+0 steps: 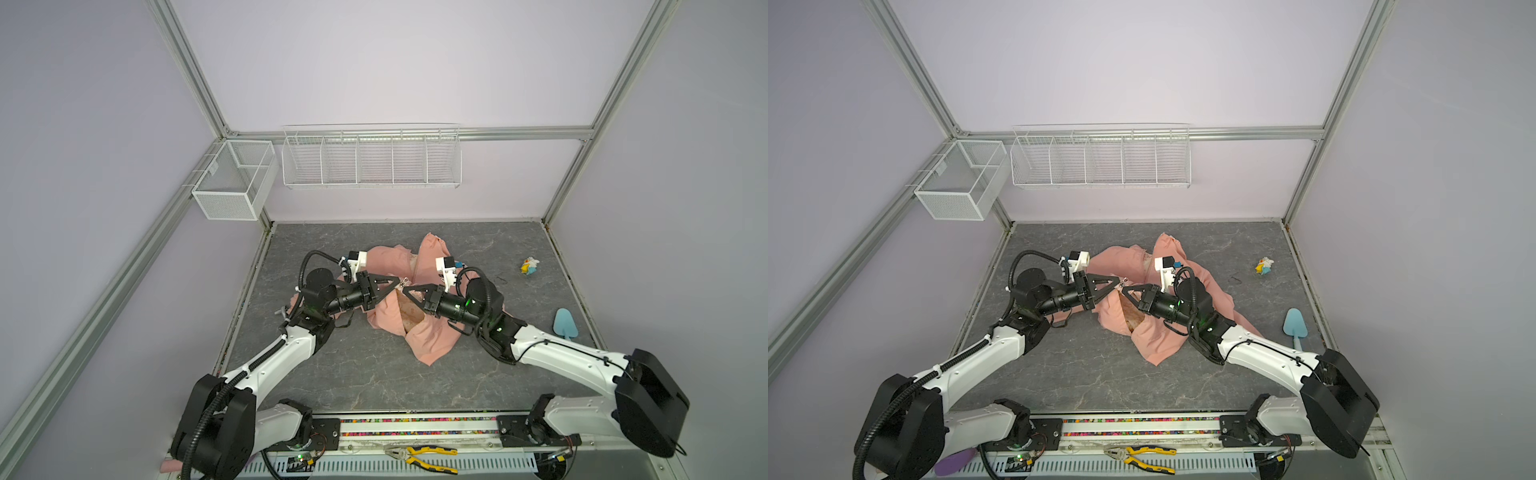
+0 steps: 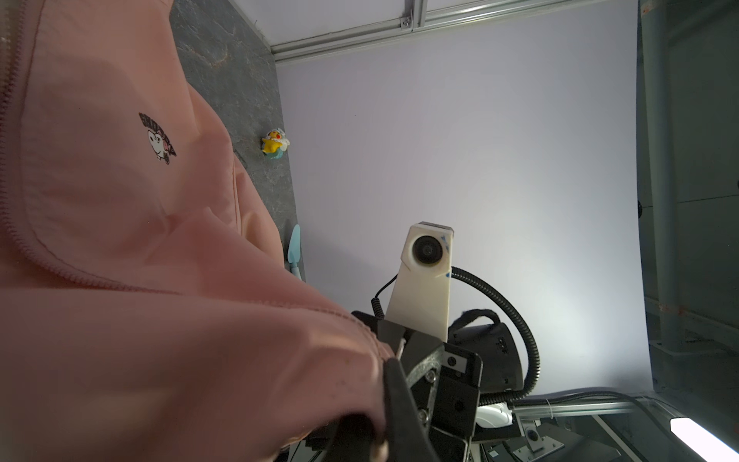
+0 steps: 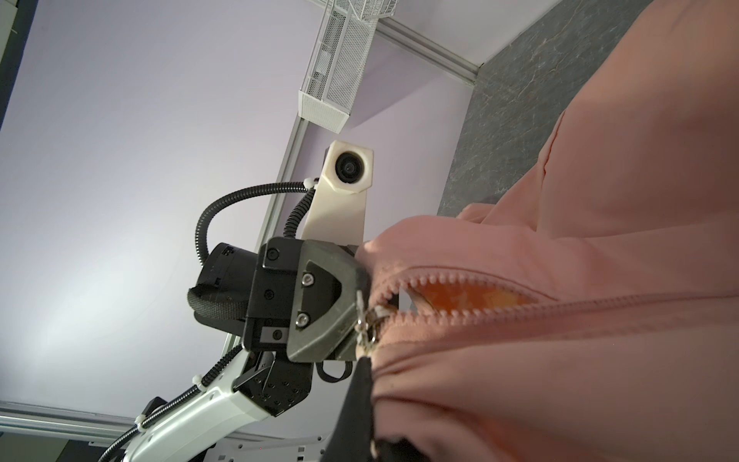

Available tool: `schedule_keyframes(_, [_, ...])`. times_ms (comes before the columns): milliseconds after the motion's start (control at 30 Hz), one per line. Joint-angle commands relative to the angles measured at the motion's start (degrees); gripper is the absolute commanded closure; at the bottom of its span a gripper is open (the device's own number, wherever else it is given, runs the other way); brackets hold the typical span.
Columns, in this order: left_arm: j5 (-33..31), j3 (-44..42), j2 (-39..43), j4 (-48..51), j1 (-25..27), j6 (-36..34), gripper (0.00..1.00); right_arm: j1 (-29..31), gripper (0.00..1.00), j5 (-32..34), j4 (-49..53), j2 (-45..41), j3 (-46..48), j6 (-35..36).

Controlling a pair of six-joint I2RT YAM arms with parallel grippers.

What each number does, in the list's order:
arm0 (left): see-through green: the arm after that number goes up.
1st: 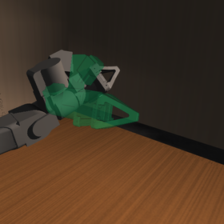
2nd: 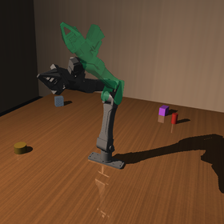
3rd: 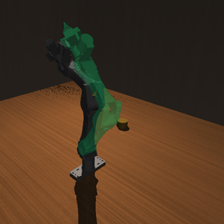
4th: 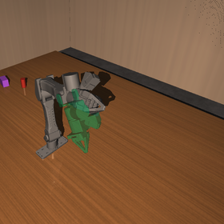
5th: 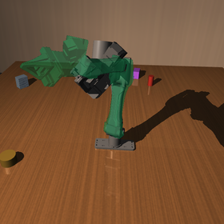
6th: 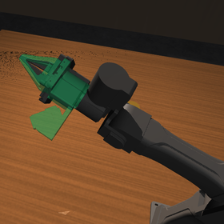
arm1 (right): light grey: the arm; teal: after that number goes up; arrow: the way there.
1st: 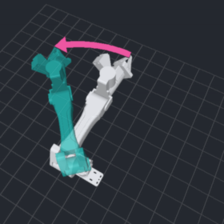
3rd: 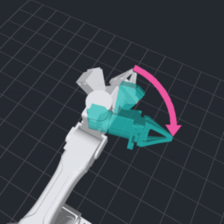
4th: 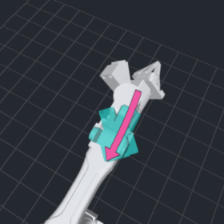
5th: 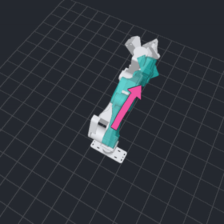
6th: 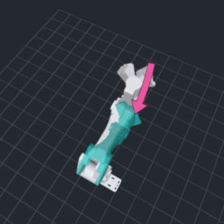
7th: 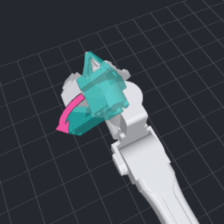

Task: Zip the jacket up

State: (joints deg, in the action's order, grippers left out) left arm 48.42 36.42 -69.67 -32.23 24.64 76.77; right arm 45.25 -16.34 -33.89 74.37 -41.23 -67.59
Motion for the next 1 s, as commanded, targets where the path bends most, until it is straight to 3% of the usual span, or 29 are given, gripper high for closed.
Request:
schedule_keyframes(0, [0.05, 0.66, 1.51, 0.75, -0.12, -0.49, 0.85, -0.79, 0.94, -0.51, 0.25, -0.35, -1.03, -1.82])
schedule_keyframes(267, [-0.17, 0.67, 1.32, 0.59, 0.79, -0.22, 0.78, -0.8, 0.94, -1.03, -0.95, 0.78, -1.92, -2.1])
schedule_keyframes(567, [-0.7, 0.49, -0.74, -2.18, 1.37, 0.86, 0.77, -0.65, 0.94, -1.71, -1.52, 1.0, -2.1, -2.19])
schedule_keyframes(767, [-1.05, 0.14, -1.48, -3.63, 1.71, 1.53, 0.84, -0.14, 0.94, -2.09, -1.95, 1.39, -2.01, -2.19])
schedule_keyframes(967, [-1.22, -0.03, -1.69, -4.2, 1.81, 1.71, 1.0, 0.63, 0.94, -2.11, -2.66, 2.31, -2.1, -2.28])
